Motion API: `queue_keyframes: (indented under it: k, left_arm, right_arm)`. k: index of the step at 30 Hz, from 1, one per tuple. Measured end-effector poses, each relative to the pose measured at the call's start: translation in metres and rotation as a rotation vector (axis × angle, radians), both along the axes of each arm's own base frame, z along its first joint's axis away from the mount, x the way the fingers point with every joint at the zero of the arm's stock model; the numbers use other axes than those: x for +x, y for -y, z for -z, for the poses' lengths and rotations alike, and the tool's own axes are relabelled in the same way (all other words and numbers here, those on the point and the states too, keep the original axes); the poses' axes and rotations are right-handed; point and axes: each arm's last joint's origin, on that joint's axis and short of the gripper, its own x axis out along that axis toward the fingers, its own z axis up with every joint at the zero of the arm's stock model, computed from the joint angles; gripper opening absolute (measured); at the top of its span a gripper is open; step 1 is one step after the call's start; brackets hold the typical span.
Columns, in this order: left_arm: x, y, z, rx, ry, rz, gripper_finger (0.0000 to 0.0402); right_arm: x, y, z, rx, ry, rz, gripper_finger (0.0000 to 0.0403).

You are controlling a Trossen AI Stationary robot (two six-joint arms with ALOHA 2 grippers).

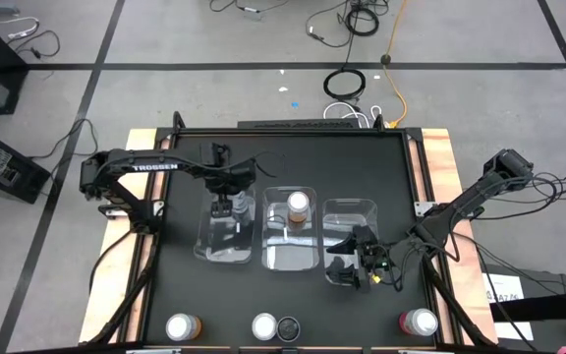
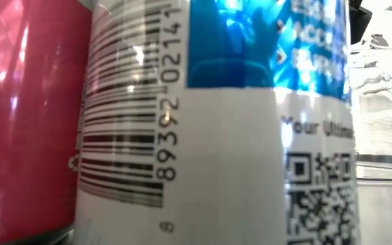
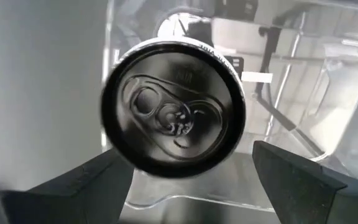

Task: Sort soda cans
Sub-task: Put the orange soda can into the middle transparent bin

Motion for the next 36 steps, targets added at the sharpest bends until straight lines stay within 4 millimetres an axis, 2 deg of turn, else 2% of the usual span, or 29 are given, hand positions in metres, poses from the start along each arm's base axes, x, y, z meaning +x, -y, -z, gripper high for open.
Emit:
queue_keyframes:
  k: [6,12,17,20,27,31,36]
  left_arm:
    - [-0.013,-0.003,-0.016,0.049,0.053,-0.077,0.0332]
    - [-0.041,0.001,-0.044,0.058,0.162,-0.178,0.0332]
    - [-0.070,0.007,-0.068,0.037,0.292,-0.379,0.0332]
    - [-0.088,0.015,-0.079,-0.058,0.343,-0.518,0.0332]
    - [-0.113,0.047,-0.096,-0.223,0.440,-0.655,0.0332]
    - [-0.113,0.072,-0.096,-0.237,0.441,-0.698,0.0332]
    - [-0.104,0.111,-0.086,-0.226,0.395,-0.734,0.0332]
  right_arm:
    - [0.000,-0.001,0.000,0.001,-0.003,-0.025,0.0370]
    - [0.000,-0.001,0.000,-0.018,-0.002,-0.042,0.0370]
    - [-0.001,-0.003,0.000,-0.014,-0.010,-0.105,0.0370]
    - [-0.001,-0.004,0.000,-0.027,-0.011,-0.136,0.0370]
    - [-0.001,-0.006,0.001,-0.019,-0.019,-0.205,0.0370]
    - [-0.002,-0.007,0.001,-0.008,-0.025,-0.255,0.0370]
    - [-0.003,-0.009,0.001,0.006,-0.034,-0.327,0.0370]
